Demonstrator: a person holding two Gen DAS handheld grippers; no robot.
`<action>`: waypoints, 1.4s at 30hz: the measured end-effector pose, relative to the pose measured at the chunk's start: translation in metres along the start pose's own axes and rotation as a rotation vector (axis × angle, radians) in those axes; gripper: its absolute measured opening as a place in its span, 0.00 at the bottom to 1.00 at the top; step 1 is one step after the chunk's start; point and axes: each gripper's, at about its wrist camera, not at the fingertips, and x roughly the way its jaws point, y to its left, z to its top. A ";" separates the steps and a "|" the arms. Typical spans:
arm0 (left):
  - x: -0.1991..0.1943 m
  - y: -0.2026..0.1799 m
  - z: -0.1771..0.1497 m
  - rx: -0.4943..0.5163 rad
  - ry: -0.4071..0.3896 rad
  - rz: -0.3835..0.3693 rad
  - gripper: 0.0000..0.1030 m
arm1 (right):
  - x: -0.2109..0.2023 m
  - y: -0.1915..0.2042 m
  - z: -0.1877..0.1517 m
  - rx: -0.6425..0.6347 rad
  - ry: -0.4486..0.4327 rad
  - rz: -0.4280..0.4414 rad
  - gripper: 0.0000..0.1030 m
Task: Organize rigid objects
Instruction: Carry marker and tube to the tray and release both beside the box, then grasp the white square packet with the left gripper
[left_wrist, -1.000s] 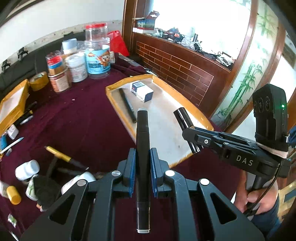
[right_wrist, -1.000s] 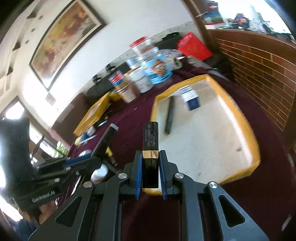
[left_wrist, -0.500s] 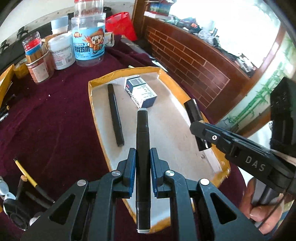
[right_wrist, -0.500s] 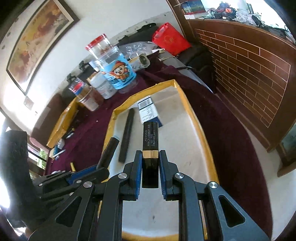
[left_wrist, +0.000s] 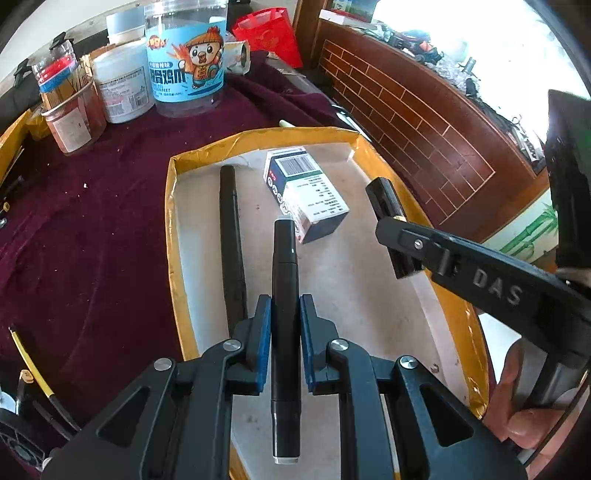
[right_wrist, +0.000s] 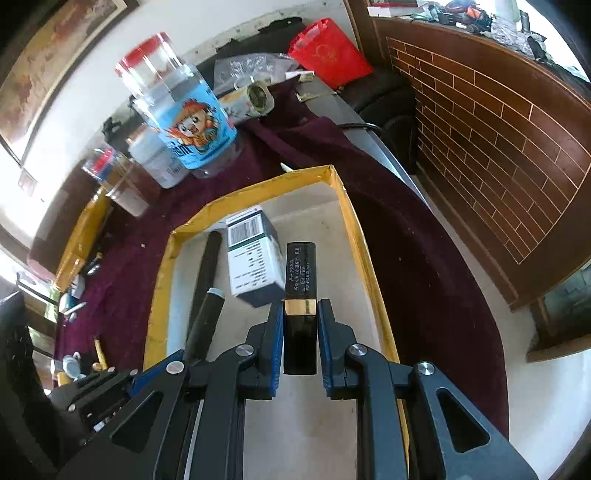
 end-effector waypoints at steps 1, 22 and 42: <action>0.003 0.000 0.001 -0.006 0.002 0.003 0.12 | 0.002 0.000 0.002 -0.001 0.004 -0.004 0.15; 0.007 0.001 -0.006 0.000 0.018 -0.029 0.13 | 0.008 0.005 0.000 -0.017 0.017 -0.065 0.19; -0.129 0.062 -0.098 0.039 -0.117 -0.092 0.36 | -0.079 0.112 -0.123 -0.085 -0.212 0.241 0.28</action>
